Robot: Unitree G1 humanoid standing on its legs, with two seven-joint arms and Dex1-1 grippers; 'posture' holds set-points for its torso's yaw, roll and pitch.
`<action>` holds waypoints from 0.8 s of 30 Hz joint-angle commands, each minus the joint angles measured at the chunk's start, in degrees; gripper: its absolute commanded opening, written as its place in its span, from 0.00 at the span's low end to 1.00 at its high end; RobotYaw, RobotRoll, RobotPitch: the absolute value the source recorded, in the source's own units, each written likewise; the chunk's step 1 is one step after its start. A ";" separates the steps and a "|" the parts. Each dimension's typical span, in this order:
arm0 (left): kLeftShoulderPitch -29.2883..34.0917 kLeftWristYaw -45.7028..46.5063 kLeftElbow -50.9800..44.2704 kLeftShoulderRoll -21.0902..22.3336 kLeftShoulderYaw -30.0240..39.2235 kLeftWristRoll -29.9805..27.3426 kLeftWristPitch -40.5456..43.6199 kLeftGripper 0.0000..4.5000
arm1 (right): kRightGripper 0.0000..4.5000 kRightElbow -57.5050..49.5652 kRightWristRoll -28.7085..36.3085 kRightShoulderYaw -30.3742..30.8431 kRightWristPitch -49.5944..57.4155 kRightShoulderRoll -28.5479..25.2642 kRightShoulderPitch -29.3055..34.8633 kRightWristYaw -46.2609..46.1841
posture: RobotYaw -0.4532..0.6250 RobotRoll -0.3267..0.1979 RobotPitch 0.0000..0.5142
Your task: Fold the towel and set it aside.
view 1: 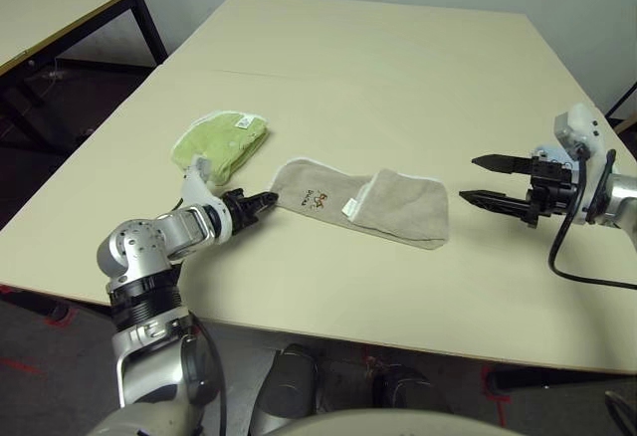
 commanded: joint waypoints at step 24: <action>-18.29 -33.61 -1.70 4.06 -51.01 11.19 -17.85 0.01 | 1.00 -4.75 2.85 -4.10 2.05 -4.19 6.82 1.31 | 0.48 0.62 0.15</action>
